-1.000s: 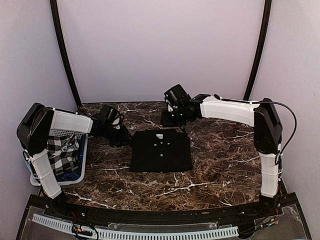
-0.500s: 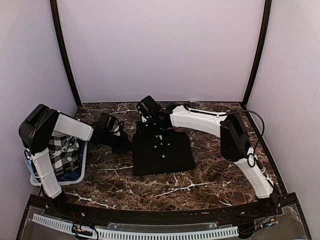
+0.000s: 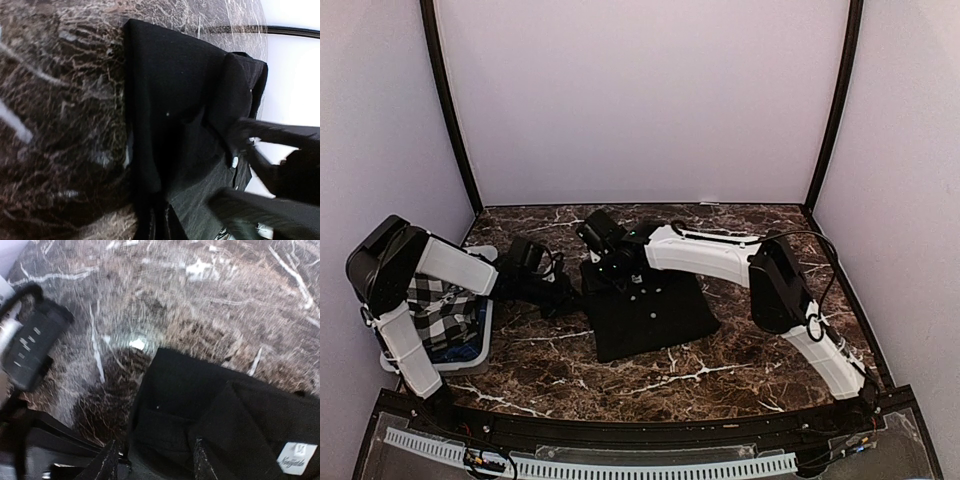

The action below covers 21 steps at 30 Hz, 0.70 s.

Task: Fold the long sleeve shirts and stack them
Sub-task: Adjust the square-folded shirt at the center of the board.

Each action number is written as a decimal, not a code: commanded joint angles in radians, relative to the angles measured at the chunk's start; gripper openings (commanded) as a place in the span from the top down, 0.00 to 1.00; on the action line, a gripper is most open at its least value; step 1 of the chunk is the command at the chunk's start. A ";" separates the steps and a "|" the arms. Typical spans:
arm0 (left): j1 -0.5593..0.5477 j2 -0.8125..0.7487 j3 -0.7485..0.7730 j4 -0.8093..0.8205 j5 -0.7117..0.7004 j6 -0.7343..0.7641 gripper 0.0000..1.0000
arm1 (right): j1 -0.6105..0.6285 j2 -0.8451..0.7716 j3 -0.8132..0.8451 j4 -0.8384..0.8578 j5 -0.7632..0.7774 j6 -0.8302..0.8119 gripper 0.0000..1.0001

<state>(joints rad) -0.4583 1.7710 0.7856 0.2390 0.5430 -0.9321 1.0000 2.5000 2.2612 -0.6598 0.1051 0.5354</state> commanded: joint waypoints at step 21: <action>-0.025 -0.086 -0.078 0.029 0.025 -0.036 0.98 | 0.035 0.114 0.149 -0.092 0.118 -0.024 0.59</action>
<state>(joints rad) -0.4702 1.7130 0.7246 0.2520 0.5499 -0.9585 1.0344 2.6053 2.3756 -0.7353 0.1844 0.5129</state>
